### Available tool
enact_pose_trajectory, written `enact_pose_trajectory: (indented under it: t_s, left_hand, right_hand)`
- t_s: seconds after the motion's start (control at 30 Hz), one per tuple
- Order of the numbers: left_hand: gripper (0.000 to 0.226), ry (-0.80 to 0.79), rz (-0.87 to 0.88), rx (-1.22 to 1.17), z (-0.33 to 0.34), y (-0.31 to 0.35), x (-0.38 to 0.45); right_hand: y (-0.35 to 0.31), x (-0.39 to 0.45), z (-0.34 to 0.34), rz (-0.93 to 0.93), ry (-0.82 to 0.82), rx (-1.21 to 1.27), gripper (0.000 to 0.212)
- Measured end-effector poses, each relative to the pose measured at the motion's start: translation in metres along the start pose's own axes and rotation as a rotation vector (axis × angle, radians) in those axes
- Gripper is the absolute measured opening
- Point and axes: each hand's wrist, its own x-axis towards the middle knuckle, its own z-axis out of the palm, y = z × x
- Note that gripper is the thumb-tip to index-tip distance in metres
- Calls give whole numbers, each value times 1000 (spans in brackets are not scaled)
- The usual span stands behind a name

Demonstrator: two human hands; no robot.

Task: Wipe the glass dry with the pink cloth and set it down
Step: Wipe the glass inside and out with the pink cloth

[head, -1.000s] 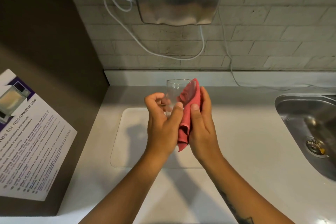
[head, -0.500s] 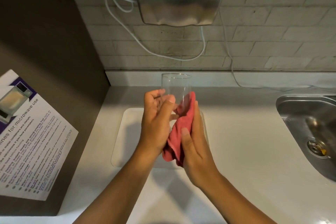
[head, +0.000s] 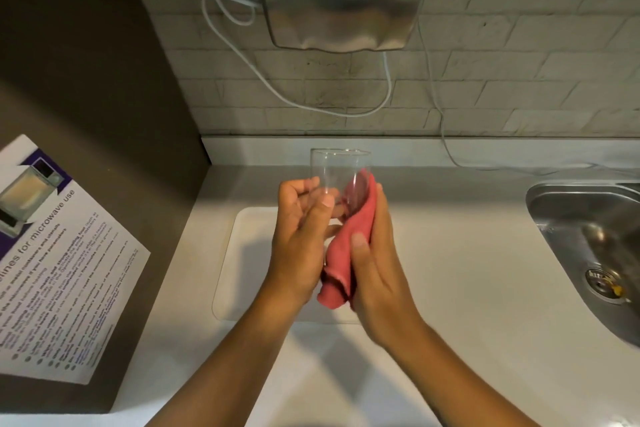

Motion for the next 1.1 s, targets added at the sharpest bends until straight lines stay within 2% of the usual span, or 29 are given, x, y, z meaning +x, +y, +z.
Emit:
enact_pose_trajectory:
  t_s: [0.13, 0.3, 0.47, 0.57, 0.73, 0.83, 0.93, 1.0, 1.1]
  left_hand:
    - [45, -8, -24, -17, 2, -1, -3]
    - [44, 21, 19, -20, -2, 9, 4]
    - [49, -14, -12, -11, -1, 3, -4]
    - [41, -5, -40, 5, 2, 1, -8]
    - [27, 26, -19, -43, -6, 11, 3]
    - [35, -1, 4, -16, -5, 13, 3]
    - [44, -21, -14, 2, 0, 8, -4]
    - [38, -6, -30, -8, 1, 8, -5]
    - [27, 46, -9, -39, -2, 12, 2]
  right_hand:
    - [-14, 30, -10, 35, 85, 90, 61]
    - [-5, -6, 5, -15, -28, 10, 66]
    - [-8, 13, -3, 27, 21, 51, 63]
    - [-17, 35, -10, 11, 86, 56, 58]
    - [-6, -5, 10, -66, -30, -48, 70]
    - [-5, -5, 9, -64, -31, -46, 72]
    - [-14, 24, -4, 1, 54, 40, 66]
    - [-20, 34, -7, -5, 72, 31, 65]
    - [-15, 13, 1, -49, 0, -49, 68]
